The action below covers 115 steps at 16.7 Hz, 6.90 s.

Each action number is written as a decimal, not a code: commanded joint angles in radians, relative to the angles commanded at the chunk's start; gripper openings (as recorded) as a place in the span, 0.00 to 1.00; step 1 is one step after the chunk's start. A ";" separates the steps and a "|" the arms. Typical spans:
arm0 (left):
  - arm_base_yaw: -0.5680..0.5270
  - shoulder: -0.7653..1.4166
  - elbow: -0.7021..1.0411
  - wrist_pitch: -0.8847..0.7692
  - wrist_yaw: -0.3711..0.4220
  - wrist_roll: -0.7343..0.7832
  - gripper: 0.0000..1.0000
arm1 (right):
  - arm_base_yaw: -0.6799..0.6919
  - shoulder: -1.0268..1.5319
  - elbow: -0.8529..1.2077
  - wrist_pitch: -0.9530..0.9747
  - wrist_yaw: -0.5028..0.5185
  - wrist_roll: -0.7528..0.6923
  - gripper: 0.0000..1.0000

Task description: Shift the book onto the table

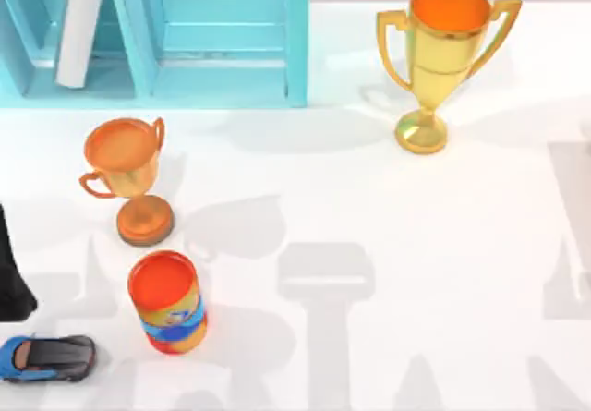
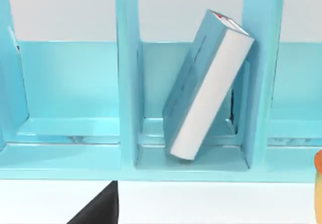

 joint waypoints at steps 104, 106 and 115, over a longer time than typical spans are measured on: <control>-0.099 1.140 0.613 0.495 -0.105 0.409 0.00 | 0.000 0.000 0.000 0.000 0.000 0.000 1.00; -0.099 1.140 0.613 0.495 -0.105 0.409 0.00 | 0.000 0.000 0.000 0.000 0.000 0.000 1.00; 0.365 1.456 0.977 0.416 -0.397 0.887 0.00 | 0.000 0.000 0.000 0.000 0.000 0.000 1.00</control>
